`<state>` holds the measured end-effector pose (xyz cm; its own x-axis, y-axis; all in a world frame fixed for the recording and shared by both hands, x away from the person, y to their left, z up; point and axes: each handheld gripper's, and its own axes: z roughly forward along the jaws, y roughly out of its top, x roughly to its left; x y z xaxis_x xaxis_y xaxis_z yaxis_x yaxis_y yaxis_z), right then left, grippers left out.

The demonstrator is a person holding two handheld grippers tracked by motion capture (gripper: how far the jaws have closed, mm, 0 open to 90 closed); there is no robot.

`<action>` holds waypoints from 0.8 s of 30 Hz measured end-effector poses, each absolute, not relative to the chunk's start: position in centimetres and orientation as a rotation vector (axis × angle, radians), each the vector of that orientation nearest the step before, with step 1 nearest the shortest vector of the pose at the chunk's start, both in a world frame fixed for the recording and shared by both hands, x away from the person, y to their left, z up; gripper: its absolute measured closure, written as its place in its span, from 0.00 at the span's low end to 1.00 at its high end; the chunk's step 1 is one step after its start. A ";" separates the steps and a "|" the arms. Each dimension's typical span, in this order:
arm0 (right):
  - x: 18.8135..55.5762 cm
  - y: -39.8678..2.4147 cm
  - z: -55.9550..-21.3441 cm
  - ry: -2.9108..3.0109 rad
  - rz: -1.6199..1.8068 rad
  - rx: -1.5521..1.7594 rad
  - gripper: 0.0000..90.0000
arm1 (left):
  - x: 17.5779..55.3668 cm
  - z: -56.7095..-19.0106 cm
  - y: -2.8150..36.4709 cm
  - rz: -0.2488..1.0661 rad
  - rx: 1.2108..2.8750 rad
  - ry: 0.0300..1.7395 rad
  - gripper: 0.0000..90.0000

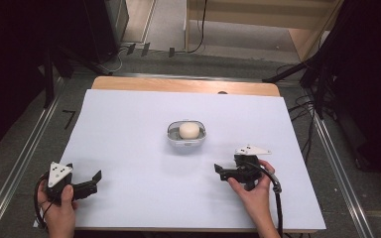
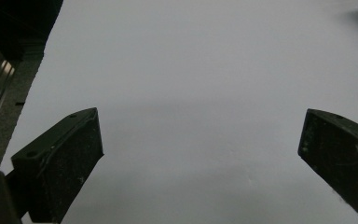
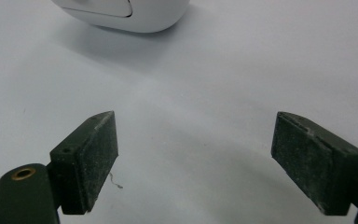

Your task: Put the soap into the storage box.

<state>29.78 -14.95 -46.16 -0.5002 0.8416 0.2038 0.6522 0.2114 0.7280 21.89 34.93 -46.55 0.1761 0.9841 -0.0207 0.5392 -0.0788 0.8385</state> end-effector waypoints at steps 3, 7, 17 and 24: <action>29.4 -15.3 -46.3 2.240 1.180 1.418 0.17 | 21.9 -46.5 34.9 0.766 1.719 1.455 0.00; 29.0 -16.0 -46.5 2.232 1.185 1.434 0.17 | 21.9 -46.6 34.9 0.766 1.716 1.454 0.00; 28.2 -17.5 -46.8 2.212 1.181 1.451 0.17 | 21.9 -46.6 34.9 0.766 1.717 1.455 0.00; 27.6 -18.5 -46.9 2.203 1.167 1.455 0.17 | 21.9 -46.6 35.0 0.765 1.717 1.454 0.00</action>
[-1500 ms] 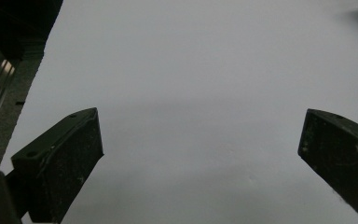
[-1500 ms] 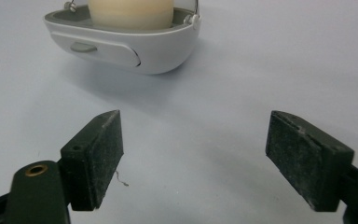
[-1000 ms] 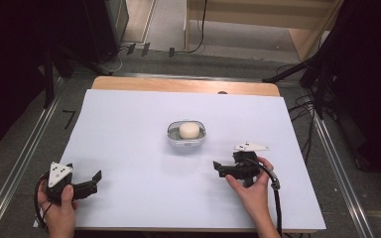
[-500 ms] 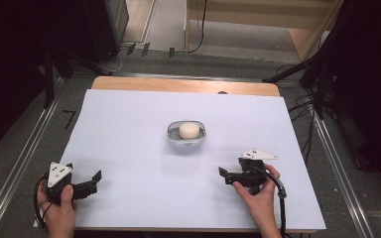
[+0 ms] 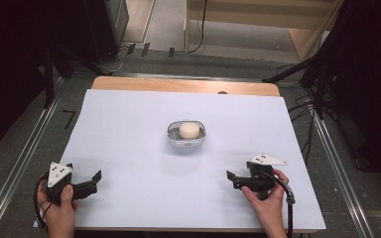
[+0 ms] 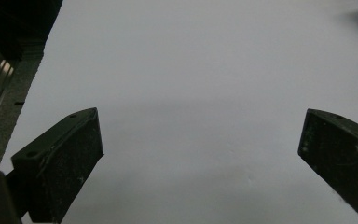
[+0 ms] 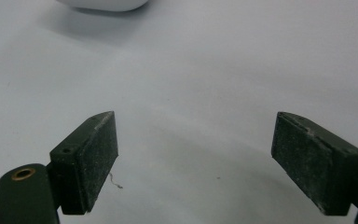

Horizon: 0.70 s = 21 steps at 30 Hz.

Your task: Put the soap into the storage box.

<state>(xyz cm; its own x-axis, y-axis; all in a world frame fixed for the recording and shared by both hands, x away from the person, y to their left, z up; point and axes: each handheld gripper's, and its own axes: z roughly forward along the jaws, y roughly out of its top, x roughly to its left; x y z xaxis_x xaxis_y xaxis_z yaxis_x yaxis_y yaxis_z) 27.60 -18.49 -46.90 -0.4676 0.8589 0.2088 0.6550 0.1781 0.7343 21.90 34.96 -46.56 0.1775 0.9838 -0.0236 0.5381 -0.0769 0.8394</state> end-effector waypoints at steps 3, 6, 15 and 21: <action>27.4 -18.9 -47.0 2.195 1.157 1.459 0.17 | 21.9 -46.5 35.0 0.764 1.719 1.455 0.00; 27.1 -19.3 -47.0 2.192 1.154 1.459 0.17 | 21.9 -46.6 35.0 0.765 1.717 1.454 0.00; 26.6 -20.7 -47.1 2.172 1.141 1.469 0.16 | 21.9 -46.6 34.9 0.766 1.717 1.454 0.00; 26.3 -21.8 -47.1 2.154 1.124 1.489 0.16 | 21.9 -46.5 34.9 0.767 1.719 1.454 0.00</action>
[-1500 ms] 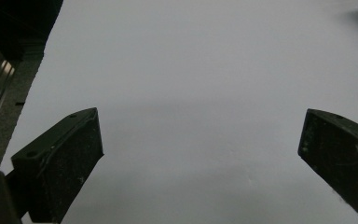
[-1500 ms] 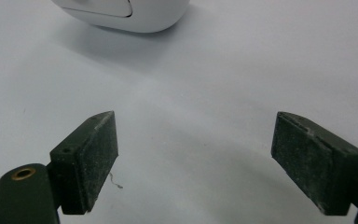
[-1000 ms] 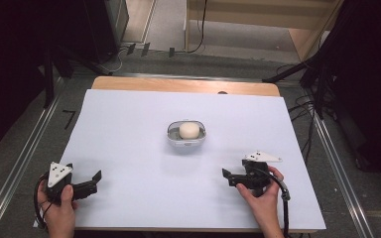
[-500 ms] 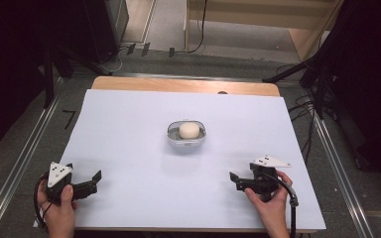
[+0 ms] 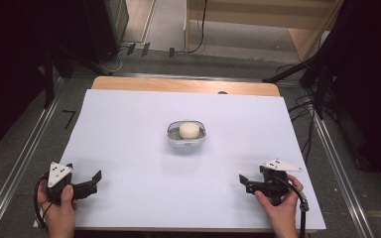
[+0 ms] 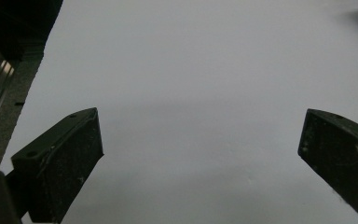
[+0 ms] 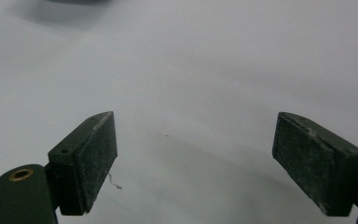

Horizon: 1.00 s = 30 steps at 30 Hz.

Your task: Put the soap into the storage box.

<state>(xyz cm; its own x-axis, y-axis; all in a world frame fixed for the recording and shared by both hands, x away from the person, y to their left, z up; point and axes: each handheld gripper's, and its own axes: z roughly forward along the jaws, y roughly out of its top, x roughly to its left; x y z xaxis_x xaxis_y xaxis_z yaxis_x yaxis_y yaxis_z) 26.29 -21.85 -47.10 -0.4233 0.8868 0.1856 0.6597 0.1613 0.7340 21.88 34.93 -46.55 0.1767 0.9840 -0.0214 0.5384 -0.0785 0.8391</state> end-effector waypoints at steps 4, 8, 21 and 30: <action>26.1 -22.7 -47.1 2.137 1.118 1.502 0.16 | 21.9 -46.5 34.9 0.767 1.720 1.454 0.00; 25.8 -23.5 -47.1 2.123 1.106 1.514 0.16 | 21.9 -46.6 34.9 0.767 1.719 1.453 0.00; 25.1 -25.9 -47.2 2.077 1.085 1.562 0.16 | 21.9 -46.6 34.9 0.770 1.719 1.450 0.00; 24.7 -27.5 -47.2 2.048 1.068 1.589 0.15 | 21.9 -46.6 34.9 0.771 1.719 1.448 0.00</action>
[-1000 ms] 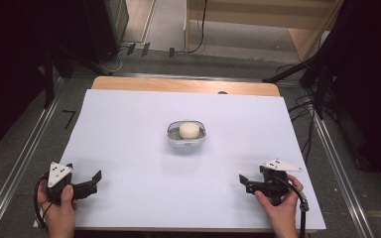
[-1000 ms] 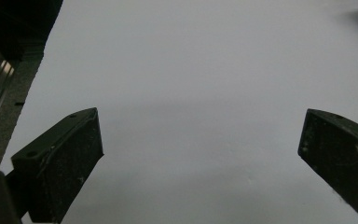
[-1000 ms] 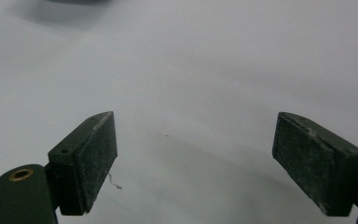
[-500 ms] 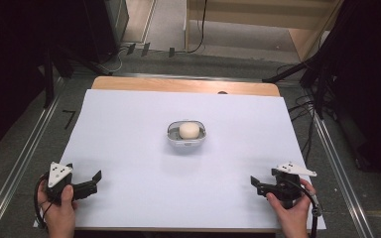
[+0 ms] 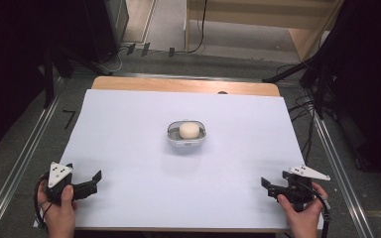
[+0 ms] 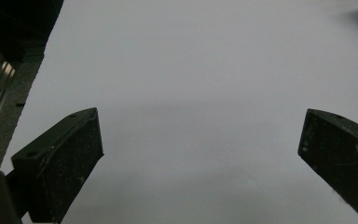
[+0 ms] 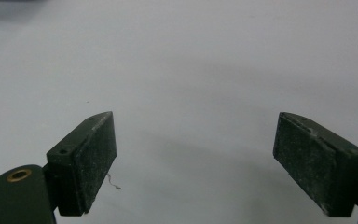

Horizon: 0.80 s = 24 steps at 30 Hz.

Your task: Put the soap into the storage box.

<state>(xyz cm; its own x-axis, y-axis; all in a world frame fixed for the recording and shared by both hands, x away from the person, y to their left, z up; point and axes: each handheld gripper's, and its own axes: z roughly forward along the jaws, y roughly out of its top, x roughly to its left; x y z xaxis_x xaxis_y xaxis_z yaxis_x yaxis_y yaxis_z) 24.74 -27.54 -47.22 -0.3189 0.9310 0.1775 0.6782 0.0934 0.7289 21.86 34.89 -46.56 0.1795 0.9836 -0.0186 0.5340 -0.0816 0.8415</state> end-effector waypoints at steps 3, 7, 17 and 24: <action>24.6 -28.2 -47.2 2.030 1.062 1.610 0.15 | 21.9 -46.6 34.9 0.770 1.720 1.448 0.00; 24.4 -29.1 -47.4 2.013 1.047 1.622 0.15 | 21.9 -46.6 34.9 0.770 1.720 1.448 0.00; 24.2 -30.8 -47.5 1.981 1.043 1.645 0.15 | 21.9 -46.6 34.9 0.770 1.719 1.449 0.00; 24.2 -31.8 -47.5 1.950 1.048 1.659 0.15 | 21.9 -46.6 34.9 0.768 1.719 1.451 0.00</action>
